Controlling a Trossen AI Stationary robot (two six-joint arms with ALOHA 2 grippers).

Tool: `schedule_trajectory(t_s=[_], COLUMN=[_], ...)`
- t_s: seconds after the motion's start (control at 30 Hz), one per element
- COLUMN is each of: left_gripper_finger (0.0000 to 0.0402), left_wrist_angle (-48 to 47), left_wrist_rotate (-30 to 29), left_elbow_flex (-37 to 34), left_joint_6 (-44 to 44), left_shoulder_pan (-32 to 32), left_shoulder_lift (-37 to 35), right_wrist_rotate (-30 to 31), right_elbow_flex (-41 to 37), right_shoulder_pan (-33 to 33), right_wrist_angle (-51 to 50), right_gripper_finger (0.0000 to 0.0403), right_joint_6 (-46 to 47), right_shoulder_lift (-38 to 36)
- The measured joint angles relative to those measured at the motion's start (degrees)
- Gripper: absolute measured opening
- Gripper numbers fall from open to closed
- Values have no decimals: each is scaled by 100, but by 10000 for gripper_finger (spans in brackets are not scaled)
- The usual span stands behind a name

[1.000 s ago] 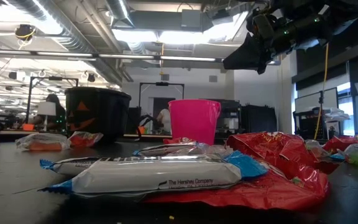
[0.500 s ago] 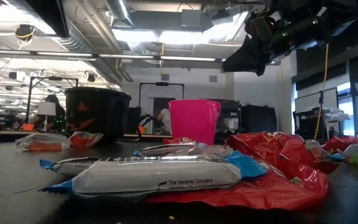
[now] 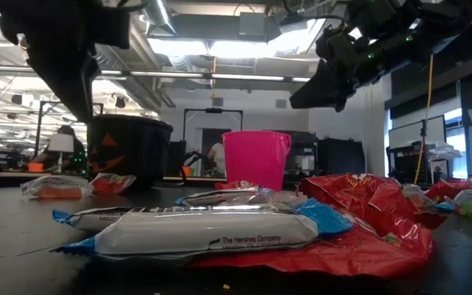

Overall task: Organize candy in baskets
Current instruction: Put the orange gummy into the pink bucket

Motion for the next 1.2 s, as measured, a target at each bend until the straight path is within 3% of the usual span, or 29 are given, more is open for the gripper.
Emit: schedule_trajectory(t_s=[0.2, 0.5, 0.7, 0.87, 1.2], left_gripper_finger=[125, 125, 125, 125, 125], left_wrist_angle=[1348, 1995, 2560, 2547, 2519], left_wrist_rotate=[575, 1005, 984, 761, 871], left_elbow_flex=[-1160, -1974, -2147, -2155, -2155], left_joint_6=[-239, -473, -540, -655, -703], left_shoulder_pan=[348, 665, 663, 663, 663], left_shoulder_lift=[-851, -785, -763, -766, -644], right_wrist_rotate=[-3, -2, 56, 93, 91], right_elbow_flex=[0, 0, 0, 0, 0], right_shoulder_pan=[0, 0, 0, 0, 0], right_wrist_angle=[140, 406, 410, 411, 409], right_gripper_finger=[111, 111, 111, 111, 111], right_joint_6=[-3, -7, -7, -9, -11], right_shoulder_lift=[0, -4, -4, -4, -4])
